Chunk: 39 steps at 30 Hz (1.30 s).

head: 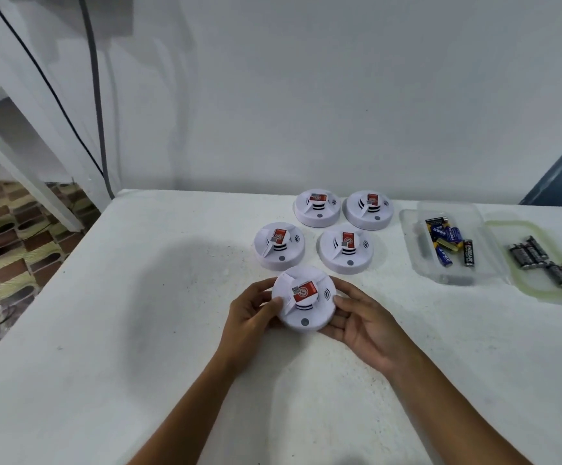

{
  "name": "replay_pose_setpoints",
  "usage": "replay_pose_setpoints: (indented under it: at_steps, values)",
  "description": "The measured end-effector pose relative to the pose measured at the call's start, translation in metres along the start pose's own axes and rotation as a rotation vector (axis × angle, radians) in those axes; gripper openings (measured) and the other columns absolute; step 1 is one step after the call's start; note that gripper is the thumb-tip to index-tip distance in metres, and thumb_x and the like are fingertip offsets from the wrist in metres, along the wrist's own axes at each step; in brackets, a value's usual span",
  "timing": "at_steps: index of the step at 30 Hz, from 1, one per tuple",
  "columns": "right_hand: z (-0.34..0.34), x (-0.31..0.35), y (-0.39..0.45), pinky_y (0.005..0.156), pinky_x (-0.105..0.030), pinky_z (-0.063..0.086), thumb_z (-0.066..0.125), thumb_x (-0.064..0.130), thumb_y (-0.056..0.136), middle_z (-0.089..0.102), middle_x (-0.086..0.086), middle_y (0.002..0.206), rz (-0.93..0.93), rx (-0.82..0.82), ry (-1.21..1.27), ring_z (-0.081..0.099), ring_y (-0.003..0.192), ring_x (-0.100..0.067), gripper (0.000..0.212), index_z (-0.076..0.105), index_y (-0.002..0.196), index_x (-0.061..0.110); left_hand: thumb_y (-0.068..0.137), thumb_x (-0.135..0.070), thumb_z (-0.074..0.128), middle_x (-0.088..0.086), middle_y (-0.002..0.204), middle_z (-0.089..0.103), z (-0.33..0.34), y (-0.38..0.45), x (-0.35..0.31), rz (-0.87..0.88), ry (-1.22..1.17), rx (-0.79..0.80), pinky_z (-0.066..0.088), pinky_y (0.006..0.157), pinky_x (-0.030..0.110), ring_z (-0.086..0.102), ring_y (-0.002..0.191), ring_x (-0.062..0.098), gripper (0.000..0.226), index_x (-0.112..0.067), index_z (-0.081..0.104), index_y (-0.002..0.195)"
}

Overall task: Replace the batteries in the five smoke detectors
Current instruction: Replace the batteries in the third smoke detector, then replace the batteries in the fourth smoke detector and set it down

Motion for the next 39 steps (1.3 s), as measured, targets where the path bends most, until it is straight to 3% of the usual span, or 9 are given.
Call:
replay_pose_setpoints:
  at_steps: [5,8,12,15,24,29,33,36,39]
  values:
    - [0.013,0.004,0.001,0.092,-0.05,0.053,0.075,0.01,0.073,0.057,-0.028,0.129,-0.01,0.008,0.016,0.057,0.117,-0.044,0.064,0.051,0.133,0.002,0.08,-0.036,0.07,0.006,0.112,0.07,-0.004,0.006,-0.022,-0.007,0.057,0.053,0.06,0.073,0.04,0.07,0.092,0.02,0.037,-0.022,0.063,0.113]
    - [0.043,0.028,0.012,0.079,-0.043,0.058,0.061,0.005,0.083,0.065,-0.026,0.118,-0.075,0.047,0.0,0.067,0.098,-0.036,0.043,0.056,0.126,0.0,0.064,-0.06,0.07,-0.008,0.114,0.067,-0.029,0.024,-0.074,0.159,0.287,0.005,0.058,0.065,0.026,0.067,0.088,0.007,0.062,-0.026,0.062,0.116]
    - [0.091,0.068,0.039,0.075,-0.039,0.059,0.05,0.005,0.09,0.066,-0.024,0.115,-0.171,0.072,-0.07,0.068,0.094,-0.033,0.031,0.061,0.119,0.001,0.056,-0.066,0.078,-0.018,0.141,0.044,-0.029,0.051,-0.132,0.381,0.621,0.202,0.044,0.097,0.023,0.042,0.127,-0.001,0.096,-0.034,0.042,0.139]
    - [0.112,0.088,0.063,0.076,-0.04,0.058,0.048,0.005,0.095,0.068,-0.024,0.106,-0.182,0.06,-0.14,0.069,0.089,-0.032,0.022,0.065,0.109,0.001,0.057,-0.046,0.089,-0.016,0.127,0.051,-0.037,0.084,-0.154,0.475,0.692,0.135,0.04,0.096,0.016,0.046,0.116,0.0,0.088,-0.028,0.048,0.133]
    - [0.067,0.186,0.131,0.074,-0.029,0.052,0.052,0.002,0.089,0.066,-0.01,0.109,-0.416,-0.433,-1.186,0.061,0.086,-0.019,0.033,0.062,0.119,0.01,0.034,-0.053,0.079,-0.021,0.097,0.062,-0.064,0.192,-0.112,0.249,0.68,0.122,0.047,0.078,0.013,0.062,0.093,0.007,0.072,-0.037,0.053,0.1]
    - [0.056,0.179,0.162,0.096,-0.027,0.042,0.07,0.008,0.082,0.053,-0.006,0.136,-0.243,-0.28,-1.66,0.052,0.122,-0.022,0.051,0.055,0.131,0.014,0.039,-0.05,0.08,-0.013,0.099,0.067,-0.062,0.219,-0.077,0.185,0.705,0.161,0.051,0.08,0.024,0.064,0.093,0.01,0.071,-0.031,0.058,0.103]
    - [0.053,0.167,0.177,0.076,-0.026,0.043,0.083,0.027,0.064,0.056,0.004,0.113,-0.108,-0.186,-1.823,0.054,0.106,-0.018,0.054,0.061,0.113,0.03,0.052,-0.036,0.089,-0.016,0.106,0.061,-0.057,0.229,-0.057,0.161,0.743,0.2,0.042,0.076,0.011,0.059,0.097,0.008,0.072,-0.031,0.053,0.114]
    - [0.05,0.162,0.18,0.092,-0.034,0.047,0.084,0.032,0.063,0.054,0.003,0.129,-0.031,-0.179,-1.902,0.053,0.119,-0.019,0.083,0.049,0.137,0.021,0.055,-0.039,0.088,-0.015,0.116,0.056,-0.057,0.232,-0.046,0.13,0.778,0.215,0.041,0.088,0.018,0.054,0.105,0.008,0.084,-0.026,0.049,0.128]
    - [0.05,0.16,0.182,0.075,-0.03,0.049,0.084,0.028,0.062,0.062,0.004,0.104,-0.063,-0.173,-1.97,0.06,0.095,-0.02,0.05,0.059,0.104,0.02,0.054,-0.046,0.083,-0.014,0.122,0.055,-0.056,0.235,-0.04,0.103,0.803,0.237,0.041,0.1,0.03,0.052,0.109,0.009,0.089,-0.027,0.046,0.132]
Point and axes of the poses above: each hand's wrist, its own y-axis towards the middle knuckle, its own z-axis out of the palm, x = y × z, the point moved 8 cm from there along y, towards the middle knuckle
